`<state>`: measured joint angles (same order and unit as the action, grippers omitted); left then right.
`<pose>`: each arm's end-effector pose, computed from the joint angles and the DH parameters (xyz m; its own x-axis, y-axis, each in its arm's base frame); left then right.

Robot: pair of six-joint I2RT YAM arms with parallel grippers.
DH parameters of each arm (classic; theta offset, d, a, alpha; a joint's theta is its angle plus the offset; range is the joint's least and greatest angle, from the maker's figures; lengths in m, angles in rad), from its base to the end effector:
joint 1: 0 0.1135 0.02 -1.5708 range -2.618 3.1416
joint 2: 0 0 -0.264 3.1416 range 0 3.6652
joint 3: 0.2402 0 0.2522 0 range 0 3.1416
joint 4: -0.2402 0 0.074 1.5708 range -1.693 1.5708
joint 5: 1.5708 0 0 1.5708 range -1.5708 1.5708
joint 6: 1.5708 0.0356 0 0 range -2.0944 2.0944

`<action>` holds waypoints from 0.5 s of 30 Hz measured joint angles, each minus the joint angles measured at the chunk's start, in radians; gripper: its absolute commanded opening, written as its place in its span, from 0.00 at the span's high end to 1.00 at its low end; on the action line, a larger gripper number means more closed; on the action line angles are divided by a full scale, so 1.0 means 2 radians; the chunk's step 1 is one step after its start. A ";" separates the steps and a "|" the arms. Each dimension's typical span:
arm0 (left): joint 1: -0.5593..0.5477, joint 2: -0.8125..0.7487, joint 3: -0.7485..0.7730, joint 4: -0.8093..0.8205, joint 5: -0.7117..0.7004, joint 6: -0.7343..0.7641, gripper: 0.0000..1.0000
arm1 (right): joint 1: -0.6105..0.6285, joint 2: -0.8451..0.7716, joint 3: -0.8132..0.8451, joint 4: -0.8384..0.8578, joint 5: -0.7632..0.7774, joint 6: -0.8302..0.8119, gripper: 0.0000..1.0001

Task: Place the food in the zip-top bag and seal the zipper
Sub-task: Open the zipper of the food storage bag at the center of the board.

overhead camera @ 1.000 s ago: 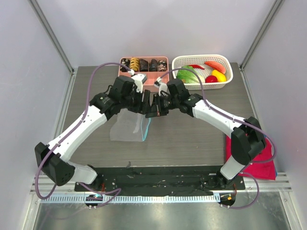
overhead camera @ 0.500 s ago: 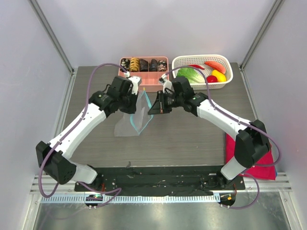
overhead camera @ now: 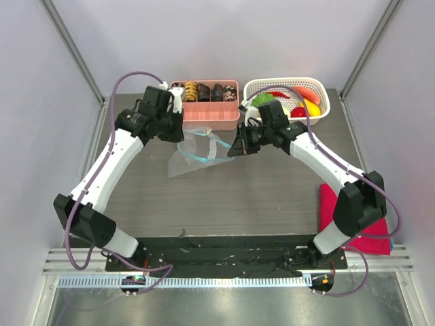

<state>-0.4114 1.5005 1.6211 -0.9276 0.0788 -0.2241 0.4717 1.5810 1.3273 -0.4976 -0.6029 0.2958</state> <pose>0.2859 -0.1278 0.3868 -0.7451 0.0834 -0.6617 0.2902 0.9338 -0.2091 0.3029 0.1772 0.3036 -0.7984 -0.1377 -0.5862 -0.5339 0.6122 0.5833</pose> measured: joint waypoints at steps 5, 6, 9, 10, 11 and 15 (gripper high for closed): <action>0.005 0.014 0.000 -0.010 0.024 -0.013 1.00 | -0.006 0.000 0.034 -0.035 -0.008 -0.037 0.28; 0.006 0.015 0.000 -0.010 0.035 -0.017 1.00 | -0.008 0.000 0.041 -0.043 -0.012 -0.043 0.23; 0.006 0.018 0.000 -0.010 0.057 -0.023 1.00 | -0.020 0.000 0.070 -0.058 -0.029 -0.059 0.09; 0.006 0.021 0.000 -0.011 0.062 -0.025 1.00 | -0.030 0.001 0.084 -0.062 -0.036 -0.066 0.07; 0.006 0.024 0.001 -0.013 0.066 -0.025 1.00 | -0.040 0.002 0.097 -0.063 -0.038 -0.072 0.07; 0.006 0.036 0.004 -0.013 0.077 -0.029 1.00 | -0.086 0.023 0.171 -0.071 -0.007 -0.111 0.05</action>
<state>-0.3988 1.5723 1.6291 -0.9531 0.2329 -0.2825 0.3004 1.6268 1.6691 -0.6395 -0.6163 0.0738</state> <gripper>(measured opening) 0.008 0.934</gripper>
